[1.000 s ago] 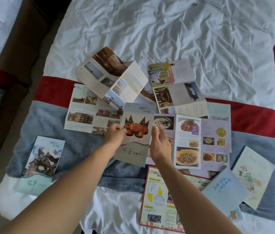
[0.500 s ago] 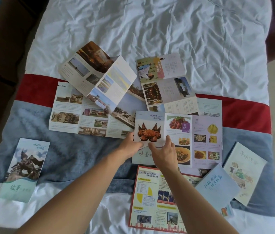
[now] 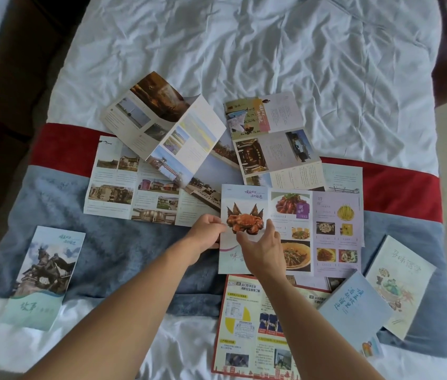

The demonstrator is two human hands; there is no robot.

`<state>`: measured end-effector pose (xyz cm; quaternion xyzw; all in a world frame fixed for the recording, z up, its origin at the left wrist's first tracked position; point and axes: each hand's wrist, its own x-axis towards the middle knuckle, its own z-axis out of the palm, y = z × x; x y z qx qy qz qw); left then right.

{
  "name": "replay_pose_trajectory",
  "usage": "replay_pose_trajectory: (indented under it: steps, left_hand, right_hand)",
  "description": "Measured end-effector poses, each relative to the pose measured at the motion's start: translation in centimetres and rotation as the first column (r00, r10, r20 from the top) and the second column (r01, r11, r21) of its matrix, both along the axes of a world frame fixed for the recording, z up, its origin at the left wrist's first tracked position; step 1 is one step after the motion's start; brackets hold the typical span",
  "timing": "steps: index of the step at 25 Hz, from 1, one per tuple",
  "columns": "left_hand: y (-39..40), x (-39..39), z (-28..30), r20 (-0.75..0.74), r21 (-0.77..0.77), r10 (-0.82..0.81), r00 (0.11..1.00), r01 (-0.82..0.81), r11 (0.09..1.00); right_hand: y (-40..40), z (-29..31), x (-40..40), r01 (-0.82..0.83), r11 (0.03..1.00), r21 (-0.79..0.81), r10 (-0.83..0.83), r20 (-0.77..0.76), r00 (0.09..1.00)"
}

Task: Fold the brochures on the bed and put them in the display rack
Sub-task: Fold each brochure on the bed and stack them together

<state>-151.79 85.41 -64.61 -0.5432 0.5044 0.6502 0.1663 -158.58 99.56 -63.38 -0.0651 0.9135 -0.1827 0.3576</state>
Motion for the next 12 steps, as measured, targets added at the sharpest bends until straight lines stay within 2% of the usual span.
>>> replay_pose_trajectory:
  steps: [3, 5, 7, 12]
  left_hand:
    - [0.8, -0.1, 0.0, 0.030, -0.154, -0.038, 0.999, 0.043, 0.987]
    - [0.6, -0.5, 0.4, 0.007, -0.178, -0.022, 1.000, 0.023, 0.984]
    - [-0.1, -1.2, 1.0, 0.012, -0.210, 0.061, 0.998, -0.057, 0.976]
    - [-2.9, -0.7, 1.8, 0.106, -0.465, 0.260, 0.960, -0.183, 0.866]
  right_hand:
    - [0.1, 0.1, 0.2, -0.004, 1.000, -0.031, 0.005, 0.017, 1.000]
    - [0.4, 0.1, 0.1, 0.009, 0.999, -0.046, -0.009, 0.014, 1.000]
    - [0.4, 0.3, 0.2, 0.027, 0.998, -0.061, -0.027, -0.009, 1.000]
    - [-0.3, 0.9, 0.4, 0.035, 0.994, -0.107, -0.042, -0.061, 0.997]
